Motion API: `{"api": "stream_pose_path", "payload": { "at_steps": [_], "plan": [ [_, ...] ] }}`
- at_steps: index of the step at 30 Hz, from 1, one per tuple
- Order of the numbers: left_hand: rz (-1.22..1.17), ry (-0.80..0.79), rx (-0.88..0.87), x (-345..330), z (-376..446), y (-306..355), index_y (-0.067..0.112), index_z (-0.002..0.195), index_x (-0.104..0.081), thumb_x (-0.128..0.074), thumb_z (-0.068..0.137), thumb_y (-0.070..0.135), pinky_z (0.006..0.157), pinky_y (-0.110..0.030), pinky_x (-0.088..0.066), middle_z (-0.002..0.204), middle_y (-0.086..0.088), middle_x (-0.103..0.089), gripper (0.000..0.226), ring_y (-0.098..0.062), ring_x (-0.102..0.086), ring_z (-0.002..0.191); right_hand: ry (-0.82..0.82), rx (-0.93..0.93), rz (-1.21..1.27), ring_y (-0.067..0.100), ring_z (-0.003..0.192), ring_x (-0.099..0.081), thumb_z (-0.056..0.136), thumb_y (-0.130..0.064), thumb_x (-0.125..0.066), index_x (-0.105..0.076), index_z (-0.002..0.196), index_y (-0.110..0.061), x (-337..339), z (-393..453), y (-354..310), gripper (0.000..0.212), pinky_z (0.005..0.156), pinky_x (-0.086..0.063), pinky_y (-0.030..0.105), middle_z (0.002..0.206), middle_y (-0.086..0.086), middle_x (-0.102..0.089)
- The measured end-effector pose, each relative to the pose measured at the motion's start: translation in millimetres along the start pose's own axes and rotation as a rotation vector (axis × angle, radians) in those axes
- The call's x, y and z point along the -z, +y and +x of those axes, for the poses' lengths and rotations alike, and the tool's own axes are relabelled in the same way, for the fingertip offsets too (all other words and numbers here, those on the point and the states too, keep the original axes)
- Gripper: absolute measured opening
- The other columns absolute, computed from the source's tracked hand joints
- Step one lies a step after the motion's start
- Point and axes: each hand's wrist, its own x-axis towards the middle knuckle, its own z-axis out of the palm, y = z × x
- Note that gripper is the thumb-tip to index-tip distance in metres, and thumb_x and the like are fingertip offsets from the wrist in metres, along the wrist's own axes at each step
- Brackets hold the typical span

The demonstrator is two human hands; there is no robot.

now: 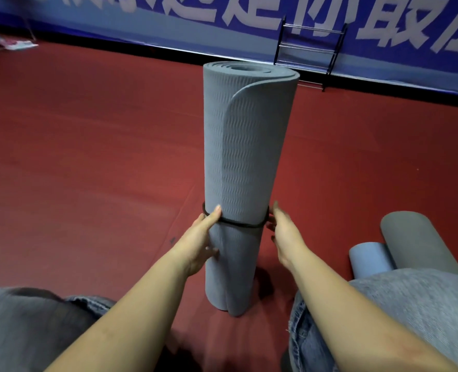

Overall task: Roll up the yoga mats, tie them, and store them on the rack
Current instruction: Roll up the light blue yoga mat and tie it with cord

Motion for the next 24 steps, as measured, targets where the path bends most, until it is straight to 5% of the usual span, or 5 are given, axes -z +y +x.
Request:
{"api": "stream_pose_path", "payload": {
  "at_steps": [2, 5, 9, 16, 24],
  "plan": [
    [-0.075, 0.067, -0.042, 9, 7, -3, 0.021, 0.139, -0.042, -0.079, 0.052, 0.066, 0.102, -0.042, -0.038, 0.134, 0.008, -0.051, 0.105, -0.02, -0.048, 0.119, -0.01, -0.008, -0.011, 0.016, 0.118, -0.051, 0.096, -0.049, -0.039, -0.059, 0.115, -0.014, 0, 1, 0, 0.045, 0.105, -0.031, 0.033, 0.122, 0.001, -0.058],
    [-0.132, 0.141, -0.121, 15, 9, 0, 0.013, 0.119, -0.06, -0.071, 0.073, 0.057, 0.087, -0.032, -0.04, 0.106, 0.004, -0.067, 0.064, -0.016, -0.057, 0.097, -0.055, -0.016, 0.025, 0.006, 0.067, -0.062, 0.098, -0.048, -0.034, -0.053, 0.08, -0.017, -7, 3, -6, 0.041, 0.075, -0.039, 0.022, 0.084, 0.002, -0.061],
    [-0.167, 0.18, -0.17, 27, 11, 8, 0.019, 0.121, -0.063, -0.051, 0.093, 0.039, 0.083, -0.031, -0.047, 0.108, 0.003, -0.07, 0.036, -0.014, -0.063, 0.103, -0.064, -0.013, -0.141, 0.005, 0.029, -0.047, 0.094, -0.063, -0.022, -0.05, 0.087, -0.013, -34, 4, -10, 0.058, 0.04, -0.039, 0.02, 0.065, 0.003, -0.051],
    [-0.022, 0.358, -0.198, 43, 14, 37, 0.018, 0.081, -0.069, -0.058, 0.088, 0.022, 0.085, -0.035, -0.041, 0.078, 0.009, -0.069, 0.014, -0.011, -0.06, 0.086, -0.024, 0.098, -0.069, 0.019, 0.087, -0.054, 0.097, -0.031, -0.047, -0.054, 0.087, -0.017, -45, -1, -20, 0.019, 0.068, -0.038, 0.027, 0.093, 0.004, -0.062],
    [0.131, 0.555, -0.116, 54, 16, 42, 0.009, 0.063, -0.052, -0.059, 0.084, 0.017, 0.051, -0.024, -0.028, 0.054, -0.002, -0.049, 0.023, -0.017, -0.034, 0.048, 0.033, 0.07, -0.085, 0.02, 0.084, -0.057, 0.095, -0.016, -0.052, -0.059, 0.095, -0.009, -55, 7, -21, 0.01, 0.069, -0.041, 0.027, 0.091, 0.008, -0.065]
  ]
}}
